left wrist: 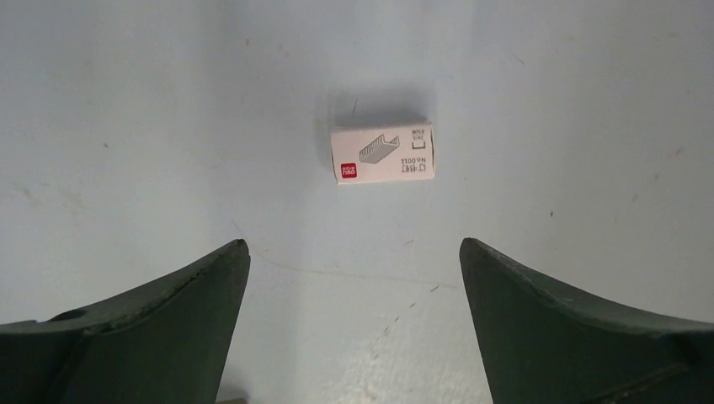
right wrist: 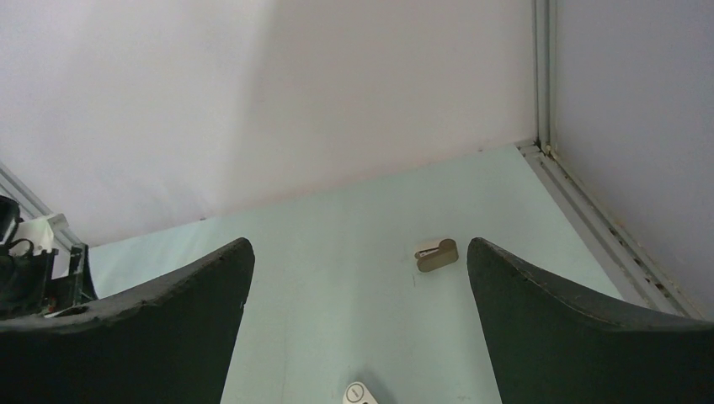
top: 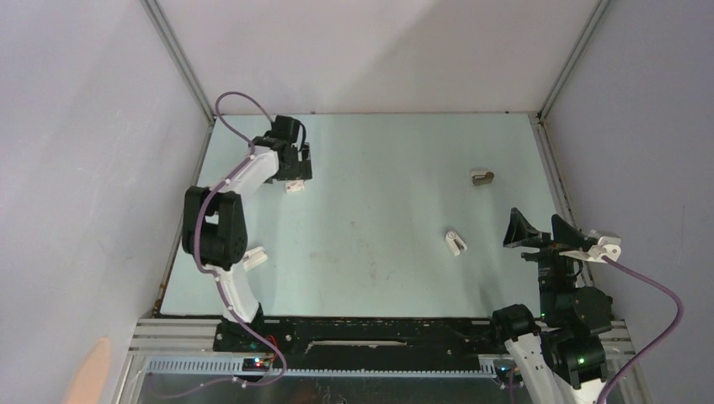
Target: Load the staples into the stapler
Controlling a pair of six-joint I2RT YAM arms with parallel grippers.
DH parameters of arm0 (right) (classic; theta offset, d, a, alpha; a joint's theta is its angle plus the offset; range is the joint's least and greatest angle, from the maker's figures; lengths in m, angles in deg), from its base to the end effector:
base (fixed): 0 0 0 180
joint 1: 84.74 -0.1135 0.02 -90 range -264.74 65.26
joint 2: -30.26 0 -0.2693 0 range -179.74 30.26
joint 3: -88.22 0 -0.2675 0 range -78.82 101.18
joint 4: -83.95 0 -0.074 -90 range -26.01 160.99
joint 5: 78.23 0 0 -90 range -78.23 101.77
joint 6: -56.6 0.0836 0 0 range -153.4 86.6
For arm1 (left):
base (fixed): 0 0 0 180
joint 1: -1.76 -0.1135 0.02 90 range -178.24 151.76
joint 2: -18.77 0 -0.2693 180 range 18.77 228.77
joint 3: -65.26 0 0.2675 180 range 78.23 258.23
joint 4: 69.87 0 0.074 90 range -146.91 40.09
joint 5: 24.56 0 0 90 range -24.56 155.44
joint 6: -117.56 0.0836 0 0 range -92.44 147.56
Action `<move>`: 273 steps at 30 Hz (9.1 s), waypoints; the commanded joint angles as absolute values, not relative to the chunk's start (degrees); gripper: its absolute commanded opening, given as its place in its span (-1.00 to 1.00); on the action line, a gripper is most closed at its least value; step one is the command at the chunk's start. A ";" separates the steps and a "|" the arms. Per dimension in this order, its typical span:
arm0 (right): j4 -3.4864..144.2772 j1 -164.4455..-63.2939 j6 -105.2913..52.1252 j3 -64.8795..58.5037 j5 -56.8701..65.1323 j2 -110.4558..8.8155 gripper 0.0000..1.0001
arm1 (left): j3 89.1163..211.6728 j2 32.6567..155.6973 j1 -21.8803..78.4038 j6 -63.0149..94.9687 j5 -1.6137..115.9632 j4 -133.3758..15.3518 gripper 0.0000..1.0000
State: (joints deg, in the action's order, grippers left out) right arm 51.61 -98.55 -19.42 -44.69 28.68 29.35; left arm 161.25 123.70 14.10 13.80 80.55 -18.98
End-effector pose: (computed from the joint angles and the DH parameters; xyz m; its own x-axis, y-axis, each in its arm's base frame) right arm 0.0888 -0.0032 0.3476 0.2365 0.2962 -0.9254 -0.0116 0.9532 0.3021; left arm 0.4261 -0.0709 0.1984 -0.8390 -0.0515 -0.5417 -0.1248 0.9872 0.0994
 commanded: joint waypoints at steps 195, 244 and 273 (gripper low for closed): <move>136.27 -103.01 24.46 -58.95 -35.78 -77.39 0.14 | 137.99 117.89 53.17 26.09 67.81 -38.34 0.59; 138.93 -111.73 25.66 -48.92 -45.33 -86.56 -0.19 | 133.81 115.79 56.37 30.76 61.73 -44.94 -0.18; 137.37 -109.02 24.04 -48.34 -50.50 -88.13 -0.20 | 127.98 105.31 57.84 28.96 66.33 -42.98 0.31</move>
State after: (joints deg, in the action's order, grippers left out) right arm 136.75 -110.57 25.67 -48.63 -49.53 -87.87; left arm 129.62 110.30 57.53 30.93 64.83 -44.74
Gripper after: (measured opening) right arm 0.400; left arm 0.639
